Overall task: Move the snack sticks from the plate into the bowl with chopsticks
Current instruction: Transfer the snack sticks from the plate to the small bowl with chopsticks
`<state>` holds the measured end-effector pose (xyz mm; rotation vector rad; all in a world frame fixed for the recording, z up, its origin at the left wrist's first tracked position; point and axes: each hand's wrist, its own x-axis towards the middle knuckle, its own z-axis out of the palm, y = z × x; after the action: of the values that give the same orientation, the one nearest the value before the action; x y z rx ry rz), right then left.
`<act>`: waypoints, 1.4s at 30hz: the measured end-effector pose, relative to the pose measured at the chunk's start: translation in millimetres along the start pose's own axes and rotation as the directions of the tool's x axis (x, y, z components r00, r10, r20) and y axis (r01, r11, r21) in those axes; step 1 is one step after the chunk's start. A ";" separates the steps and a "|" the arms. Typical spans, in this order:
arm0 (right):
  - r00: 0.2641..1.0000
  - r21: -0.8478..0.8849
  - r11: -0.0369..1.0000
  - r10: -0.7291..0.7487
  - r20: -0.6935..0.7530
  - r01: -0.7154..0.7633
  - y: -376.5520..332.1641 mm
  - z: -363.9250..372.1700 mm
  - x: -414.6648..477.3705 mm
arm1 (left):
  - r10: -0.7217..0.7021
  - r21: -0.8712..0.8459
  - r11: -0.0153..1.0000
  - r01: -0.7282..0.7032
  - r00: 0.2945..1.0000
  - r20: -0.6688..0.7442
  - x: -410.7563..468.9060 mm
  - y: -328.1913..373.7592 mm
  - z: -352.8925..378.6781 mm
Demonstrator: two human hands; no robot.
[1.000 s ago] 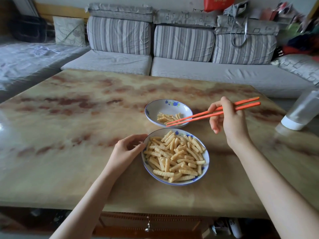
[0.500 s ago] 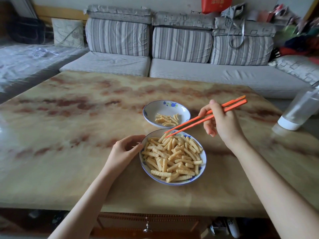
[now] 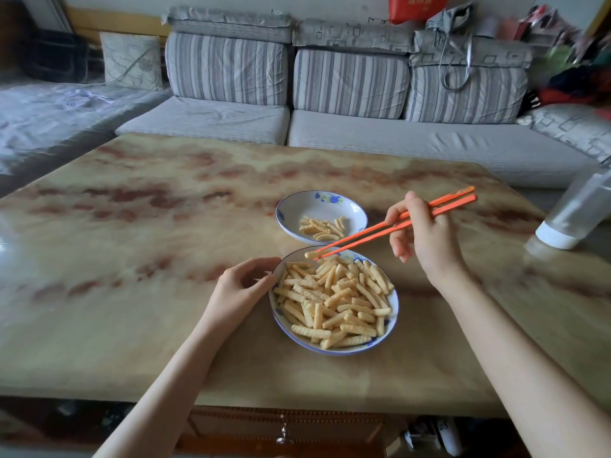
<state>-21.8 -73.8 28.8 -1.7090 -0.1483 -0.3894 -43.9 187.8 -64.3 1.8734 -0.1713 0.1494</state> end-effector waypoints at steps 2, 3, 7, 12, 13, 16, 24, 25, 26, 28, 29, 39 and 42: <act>0.999 0.050 0.999 0.012 -0.043 -0.010 -1.5 -2.1 1.6 | -0.001 0.001 1.000 0.001 1.000 -0.006 0.0 0.3 0.4; 0.998 0.072 0.997 0.017 -0.067 -0.012 -1.9 -2.9 3.0 | -0.002 0.001 1.000 0.002 1.000 -0.006 0.0 0.6 0.5; 0.983 0.121 0.993 0.041 -0.179 -0.019 -0.5 -2.5 12.7 | -0.005 0.004 1.000 0.005 1.000 -0.009 0.2 0.5 0.8; 0.951 0.160 0.985 0.115 -0.287 -0.070 10.3 8.7 32.0 | -0.009 0.008 1.000 0.009 1.000 -0.011 0.4 0.4 0.5; 0.948 0.160 0.984 0.123 -0.294 -0.078 14.1 11.2 35.5 | -0.009 0.008 1.000 0.009 1.000 -0.009 0.5 0.2 0.5; 0.940 0.152 0.983 0.147 -0.309 -0.103 24.6 16.1 42.1 | -0.012 0.011 1.000 0.012 1.000 -0.010 0.8 -0.3 0.2; 0.950 0.154 0.983 0.142 -0.278 -0.102 19.0 -2.2 30.7 | 0.001 0.005 1.000 -0.001 1.000 -0.004 0.9 -1.0 -0.2; 0.956 0.152 0.983 0.136 -0.261 -0.099 18.0 -6.6 27.9 | 0.001 0.006 1.000 -0.001 1.000 -0.005 0.9 -1.2 -0.1; 0.961 0.152 0.984 0.132 -0.241 -0.097 16.8 -11.1 25.3 | 0.000 0.007 1.000 0.000 1.000 -0.005 1.0 -1.2 0.1; 0.974 0.142 0.986 0.117 -0.193 -0.090 13.1 -19.1 20.5 | 0.001 0.005 1.000 -0.001 1.000 -0.005 1.0 -1.2 0.2; 0.980 0.133 0.987 0.108 -0.169 -0.086 10.6 -22.5 18.2 | 0.003 0.004 1.000 -0.003 1.000 -0.005 0.9 -1.3 0.3; 0.999 -0.049 0.998 0.038 -0.010 -0.039 -0.8 -26.9 10.8 | -0.003 0.019 1.000 0.003 1.000 -0.002 0.8 -2.0 -0.4; 0.999 -0.058 0.998 0.036 0.031 -0.034 1.8 -21.3 11.2 | -0.006 0.019 1.000 0.006 1.000 0.000 0.4 -0.6 -0.1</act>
<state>-14.4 -96.3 33.7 -1.7730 -0.1313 -0.3432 -43.3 188.0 -64.8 1.8926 -0.1649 0.1474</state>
